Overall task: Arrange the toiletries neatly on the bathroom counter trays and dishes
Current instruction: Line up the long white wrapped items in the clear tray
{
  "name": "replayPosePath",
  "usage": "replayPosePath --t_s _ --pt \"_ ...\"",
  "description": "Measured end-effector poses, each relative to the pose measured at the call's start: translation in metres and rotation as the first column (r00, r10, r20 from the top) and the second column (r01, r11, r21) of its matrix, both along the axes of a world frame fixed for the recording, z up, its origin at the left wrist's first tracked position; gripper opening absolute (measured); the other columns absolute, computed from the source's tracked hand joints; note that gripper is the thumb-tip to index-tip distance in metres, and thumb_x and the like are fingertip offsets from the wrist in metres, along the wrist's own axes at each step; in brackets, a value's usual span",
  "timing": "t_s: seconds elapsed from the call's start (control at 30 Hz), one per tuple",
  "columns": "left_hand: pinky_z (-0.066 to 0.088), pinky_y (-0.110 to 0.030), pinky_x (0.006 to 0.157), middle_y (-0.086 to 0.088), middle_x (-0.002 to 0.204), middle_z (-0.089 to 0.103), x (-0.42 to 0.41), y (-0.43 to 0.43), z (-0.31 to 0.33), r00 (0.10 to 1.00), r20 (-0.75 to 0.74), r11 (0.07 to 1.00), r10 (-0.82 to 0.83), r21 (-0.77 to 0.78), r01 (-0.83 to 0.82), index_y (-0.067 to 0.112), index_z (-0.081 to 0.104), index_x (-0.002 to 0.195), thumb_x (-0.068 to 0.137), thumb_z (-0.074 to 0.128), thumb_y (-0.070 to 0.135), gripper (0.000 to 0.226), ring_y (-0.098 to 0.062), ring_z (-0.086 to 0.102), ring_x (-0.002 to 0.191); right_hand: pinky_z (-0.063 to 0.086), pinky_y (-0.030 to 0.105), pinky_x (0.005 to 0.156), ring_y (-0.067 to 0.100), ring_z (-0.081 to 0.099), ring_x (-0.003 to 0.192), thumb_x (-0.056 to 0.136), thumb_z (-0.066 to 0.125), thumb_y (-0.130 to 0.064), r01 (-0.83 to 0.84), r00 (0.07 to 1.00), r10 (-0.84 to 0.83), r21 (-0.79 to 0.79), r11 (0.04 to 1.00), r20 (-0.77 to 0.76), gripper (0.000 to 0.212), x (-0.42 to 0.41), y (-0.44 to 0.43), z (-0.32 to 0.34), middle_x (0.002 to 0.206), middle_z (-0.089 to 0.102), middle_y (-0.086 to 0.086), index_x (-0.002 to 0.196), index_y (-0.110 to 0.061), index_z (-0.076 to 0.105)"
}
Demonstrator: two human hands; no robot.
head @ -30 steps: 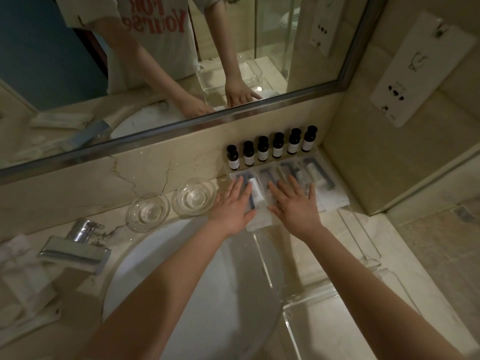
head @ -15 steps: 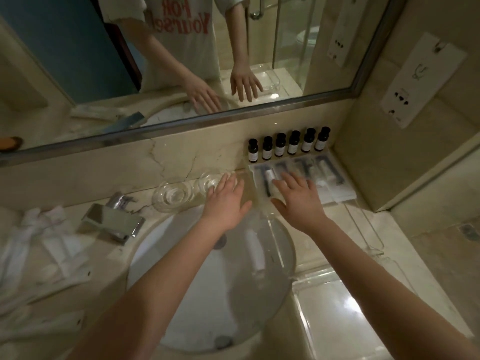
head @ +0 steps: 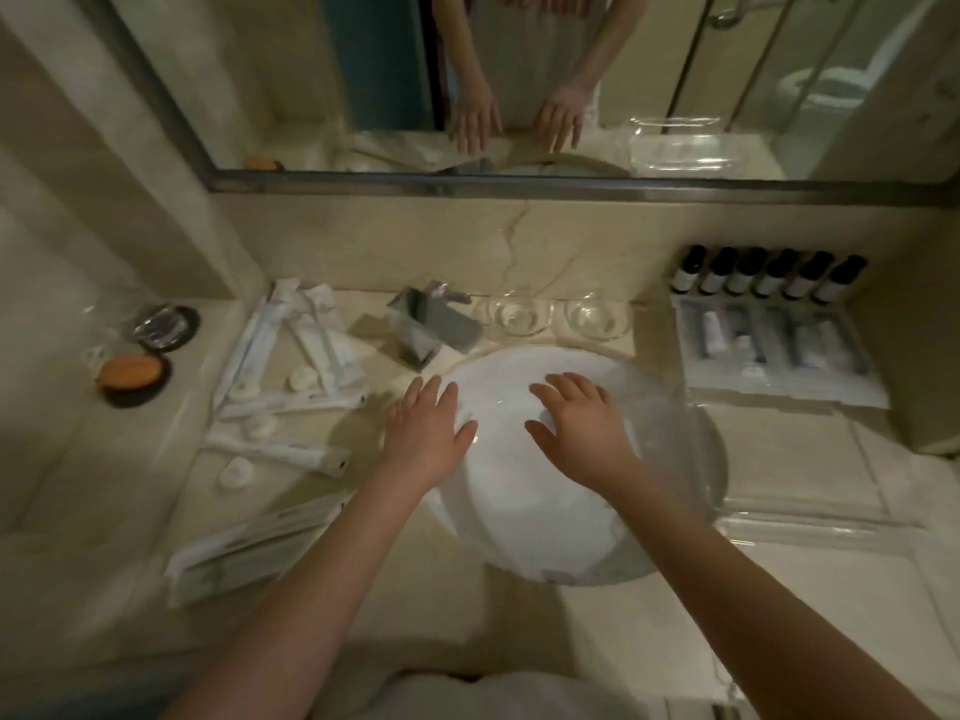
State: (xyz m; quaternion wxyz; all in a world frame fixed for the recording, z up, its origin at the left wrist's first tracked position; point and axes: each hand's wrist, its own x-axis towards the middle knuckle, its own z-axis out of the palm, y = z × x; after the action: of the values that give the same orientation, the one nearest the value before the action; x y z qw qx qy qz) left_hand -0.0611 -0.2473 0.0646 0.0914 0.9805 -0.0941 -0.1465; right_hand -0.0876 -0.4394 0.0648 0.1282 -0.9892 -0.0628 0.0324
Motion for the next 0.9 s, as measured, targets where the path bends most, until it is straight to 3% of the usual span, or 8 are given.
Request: replayPosePath --t_s 0.13,0.27,0.4,0.5,0.73,0.9 --pt "0.022 -0.042 0.114 -0.008 0.153 0.025 -0.016 0.07 -0.014 0.992 -0.032 0.992 0.122 0.046 -0.121 0.015 0.029 0.144 0.095 0.039 0.043 0.057 -0.026 0.018 0.143 0.031 0.04 0.106 0.026 0.034 0.135 0.092 0.047 -0.04 -0.188 0.979 0.188 0.009 0.982 -0.085 0.051 0.002 0.064 -0.007 0.146 0.04 0.004 0.139 -0.021 0.039" --pt "0.032 -0.039 0.11 -0.01 0.148 0.035 -0.03 0.142 -0.037 0.961 -0.117 0.968 0.25 0.023 -0.249 0.012 0.034 0.142 0.094 0.044 0.043 0.058 -0.028 0.032 0.136 0.039 0.043 0.102 0.029 0.037 0.132 0.091 0.051 -0.037 -0.371 0.9 0.37 0.038 0.928 -0.23 0.061 0.003 0.126 -0.02 0.148 0.035 0.008 0.145 -0.02 0.028" --pt "0.038 -0.039 0.107 -0.01 0.147 0.038 -0.043 0.198 -0.049 0.899 -0.244 0.931 0.363 0.053 -0.361 0.014 0.037 0.141 0.09 0.052 0.043 0.061 -0.027 0.039 0.132 0.044 0.044 0.096 0.031 0.044 0.122 0.09 0.052 -0.035 -0.487 0.825 0.465 0.016 0.874 -0.321 0.062 0.004 0.18 -0.036 0.142 0.041 0.011 0.144 -0.018 0.027" --pt "0.04 -0.039 0.103 -0.01 0.141 0.042 -0.051 0.227 -0.058 0.888 -0.29 0.934 0.358 0.098 -0.344 0.015 0.046 0.134 0.087 0.058 0.04 0.055 -0.027 0.042 0.128 0.045 0.042 0.092 0.03 0.047 0.117 0.088 0.053 -0.034 -0.532 0.801 0.49 -0.033 0.846 -0.344 0.061 0.0 0.211 -0.049 0.138 0.044 0.011 0.142 -0.017 0.03" --pt "0.046 -0.038 0.084 -0.007 0.111 0.056 -0.052 0.248 -0.071 0.936 -0.19 0.955 0.298 0.046 -0.294 0.014 0.056 0.103 0.086 0.058 0.028 0.022 -0.024 0.051 0.101 0.041 0.042 0.086 0.032 0.043 0.114 0.086 0.053 -0.041 -0.581 0.801 0.554 -0.071 0.811 -0.226 0.052 -0.021 0.248 -0.07 0.13 0.042 0.013 0.127 -0.012 0.038" --pt "0.048 -0.037 0.074 -0.011 0.101 0.06 -0.052 0.257 -0.071 0.911 -0.159 0.918 0.379 -0.058 -0.392 0.01 0.05 0.103 0.091 0.053 0.022 0.018 -0.027 0.058 0.089 0.038 0.042 0.091 0.032 0.041 0.119 0.089 0.05 -0.041 -0.641 0.753 0.602 -0.088 0.762 -0.267 0.056 -0.025 0.256 -0.082 0.134 0.041 0.013 0.136 -0.015 0.035"
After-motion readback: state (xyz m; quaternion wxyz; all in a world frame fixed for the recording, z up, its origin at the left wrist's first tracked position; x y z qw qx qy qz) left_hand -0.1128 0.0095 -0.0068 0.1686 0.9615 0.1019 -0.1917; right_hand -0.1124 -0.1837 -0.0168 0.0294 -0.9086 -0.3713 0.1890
